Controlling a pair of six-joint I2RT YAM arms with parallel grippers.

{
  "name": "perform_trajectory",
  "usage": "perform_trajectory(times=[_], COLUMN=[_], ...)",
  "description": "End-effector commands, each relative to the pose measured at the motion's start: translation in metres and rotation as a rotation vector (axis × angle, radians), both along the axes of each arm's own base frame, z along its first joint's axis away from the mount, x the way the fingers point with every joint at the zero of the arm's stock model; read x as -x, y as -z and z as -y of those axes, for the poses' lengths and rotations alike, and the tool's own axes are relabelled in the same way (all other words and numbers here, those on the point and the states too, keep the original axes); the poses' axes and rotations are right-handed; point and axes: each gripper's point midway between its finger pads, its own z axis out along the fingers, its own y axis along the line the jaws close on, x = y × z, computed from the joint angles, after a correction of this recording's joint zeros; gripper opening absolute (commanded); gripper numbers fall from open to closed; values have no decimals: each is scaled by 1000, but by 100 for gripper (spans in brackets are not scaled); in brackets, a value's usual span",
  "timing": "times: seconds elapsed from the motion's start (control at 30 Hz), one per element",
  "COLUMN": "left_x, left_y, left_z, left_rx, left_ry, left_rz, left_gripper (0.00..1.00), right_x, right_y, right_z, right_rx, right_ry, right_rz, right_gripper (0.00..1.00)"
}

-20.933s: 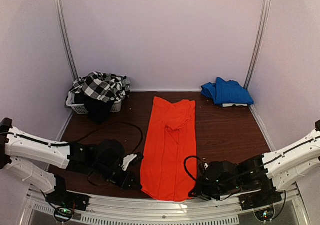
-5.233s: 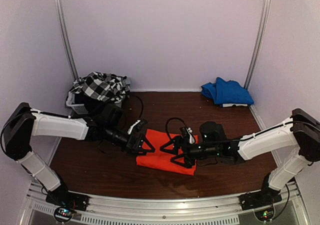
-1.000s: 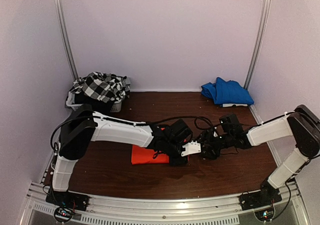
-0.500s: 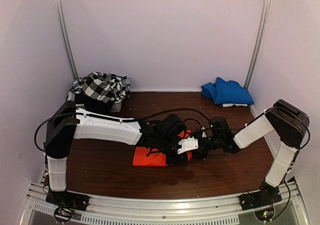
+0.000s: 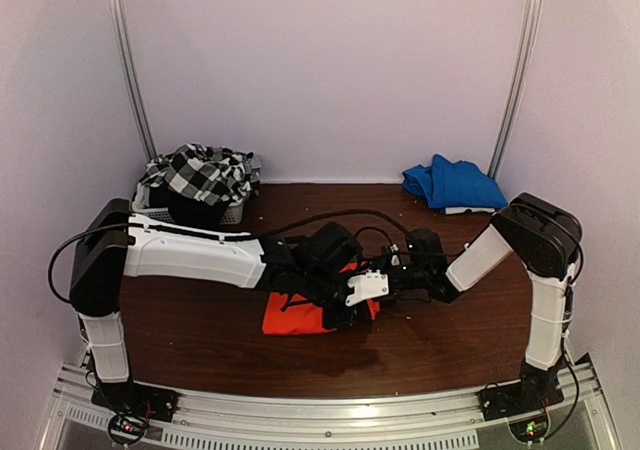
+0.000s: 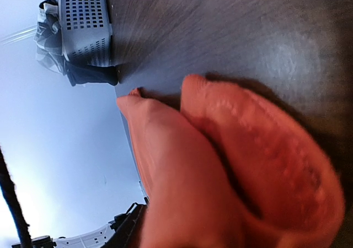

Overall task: Fold and stack the mixed laundry pile
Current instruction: Pass from the left arm to the right

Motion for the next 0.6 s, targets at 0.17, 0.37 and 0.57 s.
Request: perform_trajectory(times=[0.17, 0.37, 0.57], left_x=[10, 4, -11], left_y=[-14, -19, -47], left_z=[-4, -8, -35], left_rx=[52, 42, 83], left_ry=[26, -20, -189], left_rz=[-19, -6, -81], left_gripper=[0, 11, 78], right_x=[-17, -21, -31], right_y=[23, 23, -12], right_z=[7, 20, 51], right_rx=[13, 80, 208], right_ry=[62, 65, 4], right_rz=[-34, -26, 79], right_gripper=[35, 0, 0])
